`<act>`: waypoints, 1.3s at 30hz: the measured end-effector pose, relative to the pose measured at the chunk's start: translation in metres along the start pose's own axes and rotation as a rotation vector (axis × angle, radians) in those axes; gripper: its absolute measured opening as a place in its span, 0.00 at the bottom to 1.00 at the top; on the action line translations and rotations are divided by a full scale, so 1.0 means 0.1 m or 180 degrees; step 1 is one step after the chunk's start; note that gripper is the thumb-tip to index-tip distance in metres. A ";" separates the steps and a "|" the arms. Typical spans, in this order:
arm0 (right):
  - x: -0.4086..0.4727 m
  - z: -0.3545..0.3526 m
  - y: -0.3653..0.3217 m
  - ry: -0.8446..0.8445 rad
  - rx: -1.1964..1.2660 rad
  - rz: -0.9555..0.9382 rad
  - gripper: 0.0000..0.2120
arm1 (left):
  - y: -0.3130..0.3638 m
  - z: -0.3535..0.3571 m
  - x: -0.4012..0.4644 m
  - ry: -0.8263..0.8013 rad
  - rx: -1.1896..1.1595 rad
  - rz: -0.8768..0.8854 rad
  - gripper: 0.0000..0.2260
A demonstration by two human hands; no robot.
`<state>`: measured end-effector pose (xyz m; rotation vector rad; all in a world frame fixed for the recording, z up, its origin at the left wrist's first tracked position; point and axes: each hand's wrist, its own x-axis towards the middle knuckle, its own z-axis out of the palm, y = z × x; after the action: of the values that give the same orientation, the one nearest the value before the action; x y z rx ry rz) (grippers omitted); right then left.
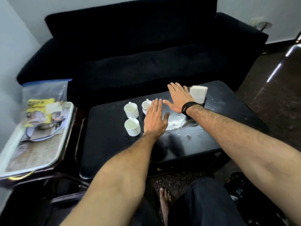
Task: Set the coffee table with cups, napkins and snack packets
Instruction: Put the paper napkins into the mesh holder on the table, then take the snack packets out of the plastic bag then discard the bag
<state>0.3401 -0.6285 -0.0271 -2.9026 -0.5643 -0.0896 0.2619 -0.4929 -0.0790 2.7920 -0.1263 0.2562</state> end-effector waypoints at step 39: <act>1.62 1.32 -4.85 -0.1069 0.2973 0.0207 0.35 | -3.94 -1.17 -1.58 -0.0609 0.0482 -0.2839 0.41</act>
<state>0.3110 -0.1024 -0.0608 -2.0139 -0.4003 0.5318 0.1342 -0.0738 -0.1267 2.6931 1.0963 -0.2301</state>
